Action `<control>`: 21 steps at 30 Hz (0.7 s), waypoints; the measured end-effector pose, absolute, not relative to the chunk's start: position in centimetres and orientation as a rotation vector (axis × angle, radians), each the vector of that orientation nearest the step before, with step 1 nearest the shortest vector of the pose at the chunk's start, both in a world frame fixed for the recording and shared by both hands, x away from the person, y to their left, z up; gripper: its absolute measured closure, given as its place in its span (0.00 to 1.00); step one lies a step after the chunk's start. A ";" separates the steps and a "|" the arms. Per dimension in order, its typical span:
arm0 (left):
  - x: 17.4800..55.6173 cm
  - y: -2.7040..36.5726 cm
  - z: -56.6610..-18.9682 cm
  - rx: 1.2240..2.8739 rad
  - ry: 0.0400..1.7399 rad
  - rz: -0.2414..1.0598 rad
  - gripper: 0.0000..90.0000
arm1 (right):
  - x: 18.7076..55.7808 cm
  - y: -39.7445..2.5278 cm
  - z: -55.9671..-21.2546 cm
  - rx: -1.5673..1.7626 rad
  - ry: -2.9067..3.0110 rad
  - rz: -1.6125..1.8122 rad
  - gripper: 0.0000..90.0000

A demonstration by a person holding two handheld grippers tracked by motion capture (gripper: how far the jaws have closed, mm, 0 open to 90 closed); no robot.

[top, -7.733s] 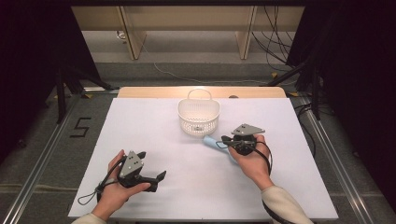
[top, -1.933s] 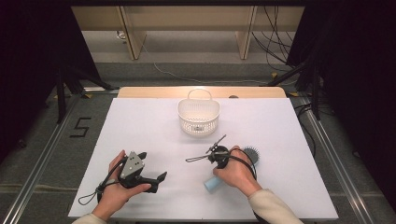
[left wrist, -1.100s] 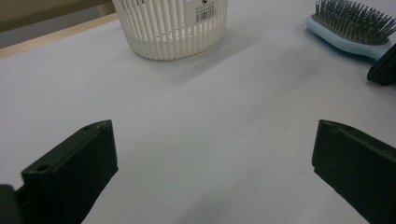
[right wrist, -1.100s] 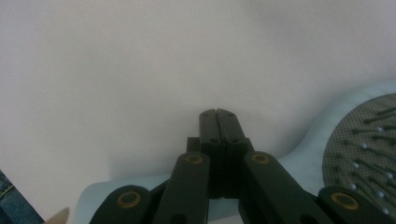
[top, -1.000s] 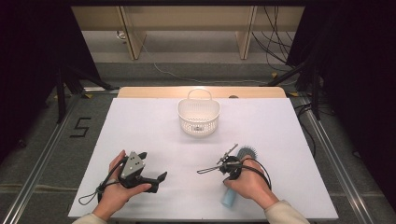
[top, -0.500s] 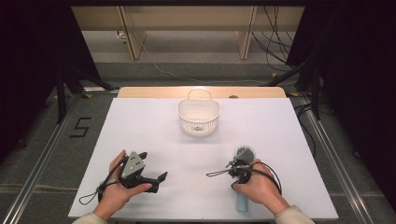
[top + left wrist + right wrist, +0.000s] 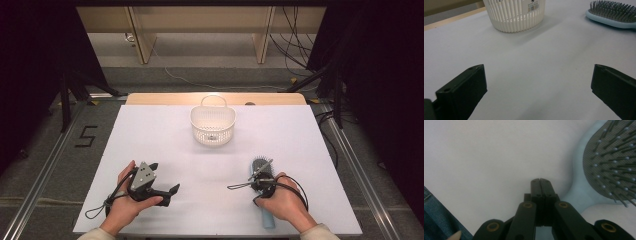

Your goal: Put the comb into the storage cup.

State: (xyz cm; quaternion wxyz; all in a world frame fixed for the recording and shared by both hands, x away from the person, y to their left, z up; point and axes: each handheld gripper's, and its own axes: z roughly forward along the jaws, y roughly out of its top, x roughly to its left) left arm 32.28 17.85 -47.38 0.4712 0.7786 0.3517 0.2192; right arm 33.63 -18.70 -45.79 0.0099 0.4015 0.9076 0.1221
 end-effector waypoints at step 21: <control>32.3 17.7 -47.4 1.907 0.857 0.534 0.00 | 33.3 -19.5 -45.7 1.293 2.825 0.372 1.00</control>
